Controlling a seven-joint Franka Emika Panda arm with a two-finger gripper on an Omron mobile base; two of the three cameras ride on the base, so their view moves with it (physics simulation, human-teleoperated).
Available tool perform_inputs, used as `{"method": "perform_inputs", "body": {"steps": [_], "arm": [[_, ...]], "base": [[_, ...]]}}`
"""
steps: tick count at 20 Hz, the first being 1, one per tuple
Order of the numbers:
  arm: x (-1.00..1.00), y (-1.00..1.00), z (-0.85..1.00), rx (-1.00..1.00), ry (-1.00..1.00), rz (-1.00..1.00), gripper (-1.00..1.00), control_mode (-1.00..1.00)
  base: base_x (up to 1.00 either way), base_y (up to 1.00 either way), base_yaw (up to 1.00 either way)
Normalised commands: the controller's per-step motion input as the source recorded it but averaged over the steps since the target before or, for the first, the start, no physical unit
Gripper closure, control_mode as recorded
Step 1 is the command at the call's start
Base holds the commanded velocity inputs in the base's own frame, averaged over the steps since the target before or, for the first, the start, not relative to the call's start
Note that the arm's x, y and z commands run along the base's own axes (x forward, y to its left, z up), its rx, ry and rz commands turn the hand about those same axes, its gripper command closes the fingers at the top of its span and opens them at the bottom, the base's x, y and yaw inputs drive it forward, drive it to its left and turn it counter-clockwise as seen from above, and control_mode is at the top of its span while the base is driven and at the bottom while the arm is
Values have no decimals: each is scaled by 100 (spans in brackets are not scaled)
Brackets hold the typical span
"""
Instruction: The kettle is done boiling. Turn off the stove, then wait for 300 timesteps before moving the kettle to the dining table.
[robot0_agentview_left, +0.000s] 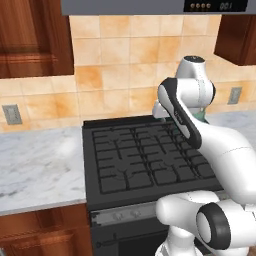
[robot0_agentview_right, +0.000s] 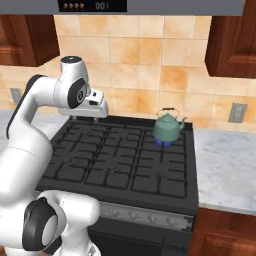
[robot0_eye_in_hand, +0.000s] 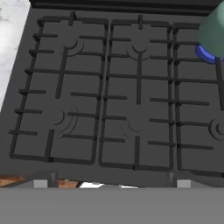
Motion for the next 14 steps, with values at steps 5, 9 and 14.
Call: {"method": "perform_inputs", "body": {"steps": [5,9,14], "arm": [[0,0,0,0,0,0,-100,100],[0,0,0,0,0,0,-100,100],[0,0,0,0,0,0,-100,100]], "base": [[14,49,0],[14,48,0],[13,45,0]]}}
